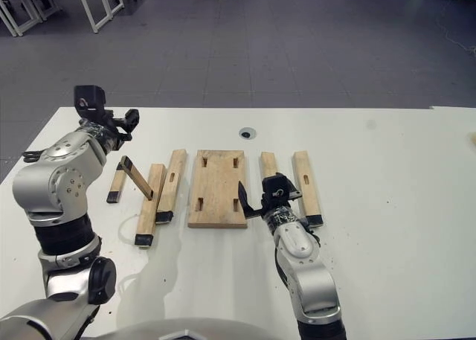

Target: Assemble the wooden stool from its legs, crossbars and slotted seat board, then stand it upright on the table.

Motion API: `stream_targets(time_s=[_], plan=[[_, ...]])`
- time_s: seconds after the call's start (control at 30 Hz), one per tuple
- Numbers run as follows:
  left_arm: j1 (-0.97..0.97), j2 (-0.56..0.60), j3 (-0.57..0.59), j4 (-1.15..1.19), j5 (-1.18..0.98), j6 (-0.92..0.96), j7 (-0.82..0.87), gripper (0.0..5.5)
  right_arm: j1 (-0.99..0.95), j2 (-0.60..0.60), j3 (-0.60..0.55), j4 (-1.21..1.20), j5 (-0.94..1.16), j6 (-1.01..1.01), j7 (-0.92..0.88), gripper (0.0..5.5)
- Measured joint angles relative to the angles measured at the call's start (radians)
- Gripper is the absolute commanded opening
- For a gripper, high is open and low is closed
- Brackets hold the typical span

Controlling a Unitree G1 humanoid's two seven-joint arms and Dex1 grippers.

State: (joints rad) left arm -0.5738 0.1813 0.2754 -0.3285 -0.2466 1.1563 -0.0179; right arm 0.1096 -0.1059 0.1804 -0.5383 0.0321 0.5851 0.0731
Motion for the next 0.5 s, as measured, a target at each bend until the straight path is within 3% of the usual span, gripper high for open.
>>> stream_targets(time_s=[0.17,0.33,0.5], plan=[[-0.203,0.002,0.06,-0.022,-0.065,-0.081,-0.007,3.1,0.0,0.002,0.0,0.0,0.0,0.0,0.0,5.07],[0.104,-0.011,0.006,0.087,-0.033,-0.122,-0.014,3.1,-0.005,-0.007,-0.005,0.0,0.002,0.0,0.009,5.07],[0.131,-0.026,0.02,0.123,-0.034,-0.23,-0.012,3.1,-0.01,-0.003,-0.003,0.0,0.002,0.0,0.008,5.07]])
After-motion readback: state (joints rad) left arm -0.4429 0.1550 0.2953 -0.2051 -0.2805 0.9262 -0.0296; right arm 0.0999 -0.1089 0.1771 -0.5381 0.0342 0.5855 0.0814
